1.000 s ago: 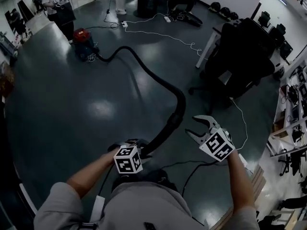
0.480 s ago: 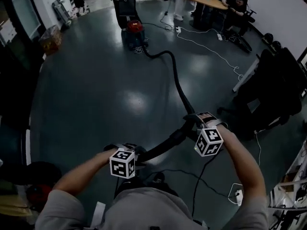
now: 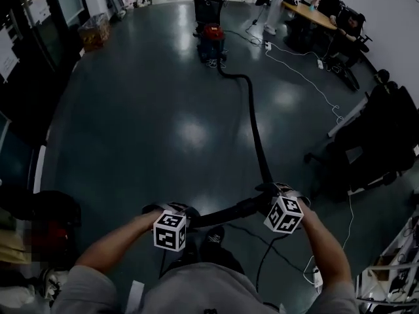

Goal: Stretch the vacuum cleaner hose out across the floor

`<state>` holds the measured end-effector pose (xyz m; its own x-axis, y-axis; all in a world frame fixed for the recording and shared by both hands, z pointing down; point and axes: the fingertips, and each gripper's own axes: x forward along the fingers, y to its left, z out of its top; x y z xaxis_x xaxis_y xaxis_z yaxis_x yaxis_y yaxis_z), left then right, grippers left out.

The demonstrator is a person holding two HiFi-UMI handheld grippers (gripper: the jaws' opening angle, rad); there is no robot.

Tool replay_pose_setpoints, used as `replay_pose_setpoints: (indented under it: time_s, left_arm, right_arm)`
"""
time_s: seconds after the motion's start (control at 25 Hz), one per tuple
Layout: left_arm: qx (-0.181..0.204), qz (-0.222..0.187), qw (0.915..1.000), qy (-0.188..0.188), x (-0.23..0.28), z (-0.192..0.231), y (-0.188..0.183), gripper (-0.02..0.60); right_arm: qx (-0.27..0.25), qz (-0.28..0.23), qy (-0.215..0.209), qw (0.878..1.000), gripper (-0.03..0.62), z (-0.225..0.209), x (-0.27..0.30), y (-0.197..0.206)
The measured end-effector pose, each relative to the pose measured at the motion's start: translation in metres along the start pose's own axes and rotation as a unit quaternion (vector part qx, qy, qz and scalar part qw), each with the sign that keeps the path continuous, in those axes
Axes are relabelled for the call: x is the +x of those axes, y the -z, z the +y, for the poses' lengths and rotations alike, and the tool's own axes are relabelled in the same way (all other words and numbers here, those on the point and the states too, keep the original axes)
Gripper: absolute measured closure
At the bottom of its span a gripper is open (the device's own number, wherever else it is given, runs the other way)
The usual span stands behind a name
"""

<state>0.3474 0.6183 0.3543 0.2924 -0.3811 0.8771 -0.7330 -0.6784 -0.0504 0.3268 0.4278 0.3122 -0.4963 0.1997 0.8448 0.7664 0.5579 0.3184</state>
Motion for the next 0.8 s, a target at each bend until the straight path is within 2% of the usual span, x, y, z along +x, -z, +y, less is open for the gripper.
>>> replay_pose_setpoints:
  time_s: [0.12,0.24,0.44,0.52,0.64,0.8]
  left_arm:
    - [0.001,-0.005,1.0000,0.001,0.008,-0.037,0.001,0.411]
    - [-0.009,-0.009,0.9998,-0.013,0.011,-0.057,-0.003,0.418]
    - [-0.058,-0.032,0.9949,-0.076,0.008,-0.068,-0.032,0.443]
    - [-0.065,-0.035,0.9918,-0.105,0.008,-0.074,-0.052,0.448]
    - [-0.051,-0.012,0.9889,-0.139,0.014,-0.089,-0.079,0.449]
    - [-0.031,0.025,0.9855,-0.165,0.036,-0.107,-0.106,0.449]
  right_arm:
    - [0.029,0.017,-0.016,0.999,0.402,0.054,-0.010,0.001]
    - [0.069,0.016,-0.014,0.997,0.404,0.091,-0.021,0.003]
    - [0.139,-0.009,-0.014,0.990,0.414,0.154,-0.048,0.021]
    - [0.163,-0.028,-0.007,0.986,0.421,0.180,-0.062,0.032]
    - [0.213,-0.073,0.016,0.974,0.430,0.221,-0.086,0.043]
    - [0.305,-0.118,0.044,0.944,0.434,0.277,-0.110,0.062]
